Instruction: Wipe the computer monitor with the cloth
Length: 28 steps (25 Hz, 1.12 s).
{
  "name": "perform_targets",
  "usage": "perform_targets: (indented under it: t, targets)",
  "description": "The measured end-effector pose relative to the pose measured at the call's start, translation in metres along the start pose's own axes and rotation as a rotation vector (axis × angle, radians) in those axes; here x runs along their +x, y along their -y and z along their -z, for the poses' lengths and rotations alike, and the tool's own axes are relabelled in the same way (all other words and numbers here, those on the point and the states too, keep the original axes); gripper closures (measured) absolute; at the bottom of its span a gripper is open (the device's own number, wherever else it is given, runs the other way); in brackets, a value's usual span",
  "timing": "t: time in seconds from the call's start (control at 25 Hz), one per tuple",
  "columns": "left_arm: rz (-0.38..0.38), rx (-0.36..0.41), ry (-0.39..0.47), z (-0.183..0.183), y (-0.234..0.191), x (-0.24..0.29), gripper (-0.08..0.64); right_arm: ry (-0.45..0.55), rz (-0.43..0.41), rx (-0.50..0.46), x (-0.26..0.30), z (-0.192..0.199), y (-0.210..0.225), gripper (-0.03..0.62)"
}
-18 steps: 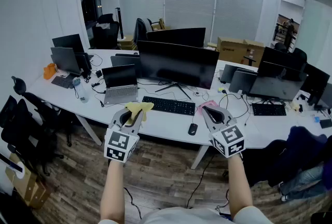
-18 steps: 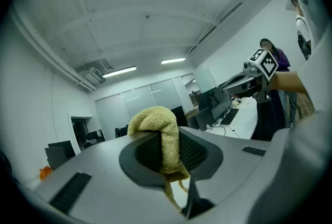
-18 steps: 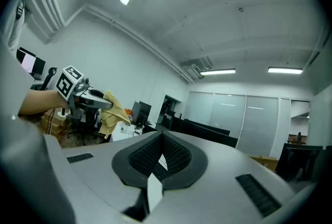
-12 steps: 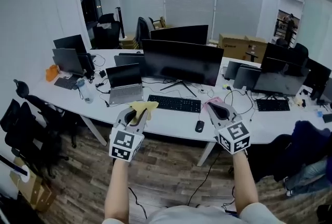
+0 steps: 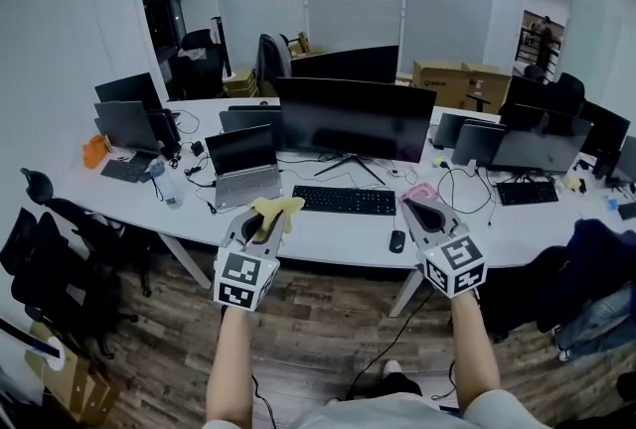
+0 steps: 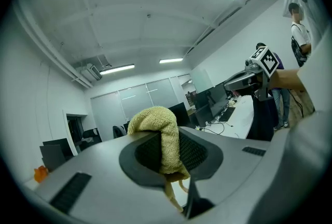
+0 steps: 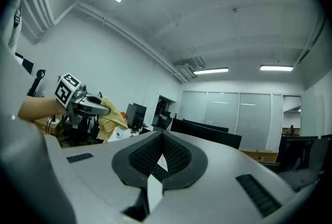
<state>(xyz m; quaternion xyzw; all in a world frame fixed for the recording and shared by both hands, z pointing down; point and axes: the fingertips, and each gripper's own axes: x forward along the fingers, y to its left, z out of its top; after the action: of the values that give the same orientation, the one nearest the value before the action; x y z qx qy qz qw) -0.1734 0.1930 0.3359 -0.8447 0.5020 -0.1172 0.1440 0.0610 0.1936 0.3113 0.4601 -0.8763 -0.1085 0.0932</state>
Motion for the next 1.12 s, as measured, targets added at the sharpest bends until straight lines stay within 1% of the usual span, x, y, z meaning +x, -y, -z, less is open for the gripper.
perform_targets:
  t: [0.24,0.36,0.48,0.6,0.72,0.84,0.96,1.12]
  targets:
    - [-0.010,-0.003,-0.010,0.010,-0.018,0.031,0.491,0.004,0.001,-0.008,0.031,0.005,0.019,0.566]
    - [0.002,0.000,-0.024,0.017,-0.021,0.059,0.491,0.027,-0.002,0.006,0.048,0.010,0.041,0.566]
    - [0.008,-0.001,-0.041,0.020,-0.020,0.096,0.492,0.040,-0.002,0.024,0.066,0.020,0.073,0.566]
    - [0.014,-0.007,-0.053,0.019,-0.016,0.147,0.491,0.044,0.026,0.017,0.085,0.033,0.119,0.566]
    - [0.018,-0.003,-0.049,0.007,-0.012,0.208,0.492,0.034,0.051,0.006,0.104,0.046,0.174,0.566]
    - [0.026,-0.008,-0.042,-0.010,-0.008,0.269,0.491,0.016,0.067,0.035,0.121,0.058,0.231,0.566]
    - [0.047,-0.003,-0.025,-0.028,0.000,0.327,0.492,0.009,0.085,0.056,0.135,0.066,0.284,0.566]
    - [0.087,0.023,0.029,-0.055,0.016,0.401,0.492,0.023,0.102,0.045,0.146,0.075,0.337,0.566]
